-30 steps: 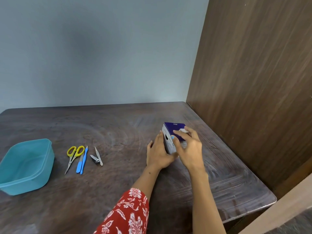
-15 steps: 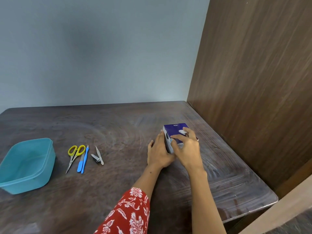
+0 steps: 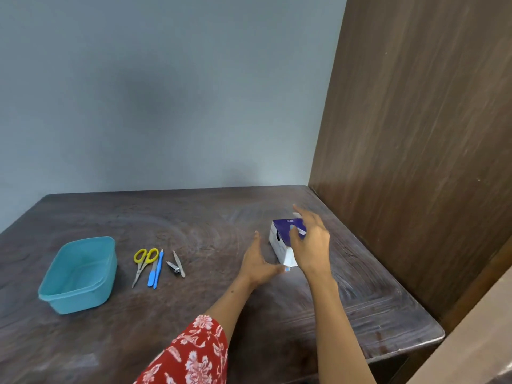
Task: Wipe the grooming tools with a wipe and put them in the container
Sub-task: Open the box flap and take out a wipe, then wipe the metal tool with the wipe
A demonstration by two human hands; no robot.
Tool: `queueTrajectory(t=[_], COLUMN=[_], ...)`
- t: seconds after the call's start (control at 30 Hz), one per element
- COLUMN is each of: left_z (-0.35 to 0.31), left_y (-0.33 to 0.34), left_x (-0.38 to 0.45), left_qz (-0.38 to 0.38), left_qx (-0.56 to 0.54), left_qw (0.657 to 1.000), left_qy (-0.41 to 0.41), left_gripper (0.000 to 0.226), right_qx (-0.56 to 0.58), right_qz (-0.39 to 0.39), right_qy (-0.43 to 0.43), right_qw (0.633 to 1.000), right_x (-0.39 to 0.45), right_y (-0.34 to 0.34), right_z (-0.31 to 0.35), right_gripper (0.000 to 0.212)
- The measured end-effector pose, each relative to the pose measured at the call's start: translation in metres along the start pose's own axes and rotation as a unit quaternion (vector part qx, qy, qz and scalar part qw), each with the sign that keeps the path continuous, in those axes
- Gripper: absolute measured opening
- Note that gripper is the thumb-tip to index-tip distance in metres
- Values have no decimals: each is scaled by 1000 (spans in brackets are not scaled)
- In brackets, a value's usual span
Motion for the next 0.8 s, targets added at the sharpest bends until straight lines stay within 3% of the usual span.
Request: queueTrajectory(t=[0.13, 0.23, 0.37, 0.6, 0.8], left_z=[-6, -18, -28, -18, 23], left_y=[-47, -85, -127, -171, -197], left_x=[-39, -77, -111, -156, -149], left_qz=[-87, -127, -195, -268, -284], left_qx=[30, 38, 50, 75, 92], left_qw=[995, 988, 975, 959, 954], left_qy=[45, 79, 93, 54, 22], left_gripper=[77, 57, 33, 31, 26], right_qx=[45, 88, 116, 120, 138], right_qz=[-41, -69, -41, 23, 69], right_qy=[-10, -4, -17, -24, 45], right_qw=[998, 994, 992, 992, 987], right_x=[0, -9, -25, -60, -64], right_y=[-10, -13, 2, 32, 83], right_z=[32, 59, 95, 129, 120], right_gripper=[37, 28, 19, 15, 16])
Point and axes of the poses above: each hand's wrist, its own x-axis towards the middle knuckle, its own y-axis out of the palm, z = x × y, the point moved 7 cm from there along x, towards the middle knuckle, and after that the axes turned 7 degrees about -y, right-handed, at the moved point
